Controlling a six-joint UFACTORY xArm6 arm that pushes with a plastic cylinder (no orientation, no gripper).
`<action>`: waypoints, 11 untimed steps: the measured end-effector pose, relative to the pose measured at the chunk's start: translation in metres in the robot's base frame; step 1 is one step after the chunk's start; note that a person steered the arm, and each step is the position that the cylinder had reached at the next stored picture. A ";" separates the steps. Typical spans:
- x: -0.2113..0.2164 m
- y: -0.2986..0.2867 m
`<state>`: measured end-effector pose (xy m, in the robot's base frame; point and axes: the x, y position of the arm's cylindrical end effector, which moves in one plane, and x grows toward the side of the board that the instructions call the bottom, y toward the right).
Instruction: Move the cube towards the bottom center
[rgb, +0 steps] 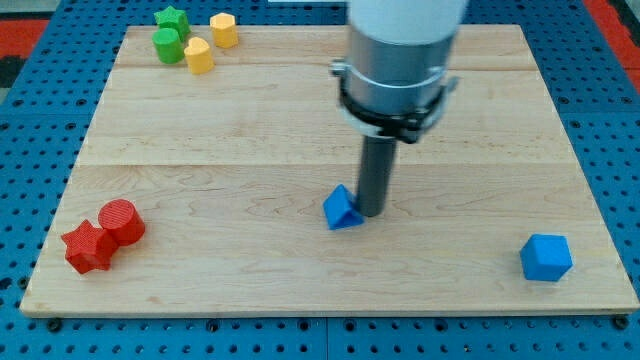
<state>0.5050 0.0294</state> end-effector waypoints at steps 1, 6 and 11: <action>0.000 -0.074; -0.004 0.124; 0.052 0.260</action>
